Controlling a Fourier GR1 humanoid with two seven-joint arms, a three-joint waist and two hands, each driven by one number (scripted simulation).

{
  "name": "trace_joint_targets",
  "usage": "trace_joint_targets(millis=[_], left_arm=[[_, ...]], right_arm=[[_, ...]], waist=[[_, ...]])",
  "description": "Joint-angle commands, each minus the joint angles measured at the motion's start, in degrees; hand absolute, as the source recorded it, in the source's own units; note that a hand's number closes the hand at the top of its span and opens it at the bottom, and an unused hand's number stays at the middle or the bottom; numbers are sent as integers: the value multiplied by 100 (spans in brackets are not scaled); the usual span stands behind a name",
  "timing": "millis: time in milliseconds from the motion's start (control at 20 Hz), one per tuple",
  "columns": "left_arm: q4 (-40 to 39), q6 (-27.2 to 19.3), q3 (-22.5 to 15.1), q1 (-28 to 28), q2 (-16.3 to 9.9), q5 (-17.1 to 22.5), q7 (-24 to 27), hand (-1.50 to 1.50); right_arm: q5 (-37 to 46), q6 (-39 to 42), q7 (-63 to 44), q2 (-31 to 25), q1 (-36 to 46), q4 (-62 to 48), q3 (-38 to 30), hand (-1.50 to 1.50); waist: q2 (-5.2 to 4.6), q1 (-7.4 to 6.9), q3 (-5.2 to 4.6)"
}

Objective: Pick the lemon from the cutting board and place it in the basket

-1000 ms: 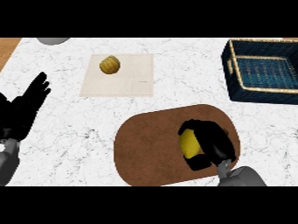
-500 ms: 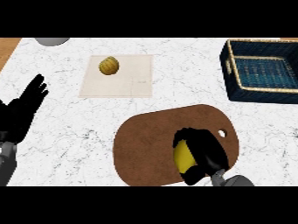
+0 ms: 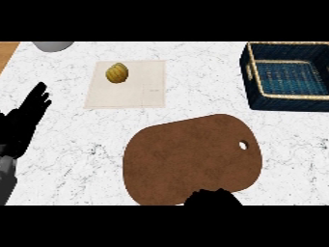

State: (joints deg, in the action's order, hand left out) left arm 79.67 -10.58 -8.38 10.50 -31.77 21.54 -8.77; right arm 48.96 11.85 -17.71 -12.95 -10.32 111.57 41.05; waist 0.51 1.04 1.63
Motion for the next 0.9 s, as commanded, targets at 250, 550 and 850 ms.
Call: trace_joint_targets(millis=[250, 550, 850], left_arm=[[-51, 91, 117, -79, -9, 90, 72, 0], [35, -90, -2, -81, 119, 37, 8, 0], [18, 9, -69, -65, 92, 45, 60, 0]], right_arm=[[-651, -565, 203, 372, -824, 2358, 418, 150], [-242, -333, -772, 361, -801, 3753, 163, 150], [-308, 109, -1737, 917, 455, 3582, -813, 150]], waist=[[-10, 1, -162], [-13, 17, -172], [-46, -84, -179]])
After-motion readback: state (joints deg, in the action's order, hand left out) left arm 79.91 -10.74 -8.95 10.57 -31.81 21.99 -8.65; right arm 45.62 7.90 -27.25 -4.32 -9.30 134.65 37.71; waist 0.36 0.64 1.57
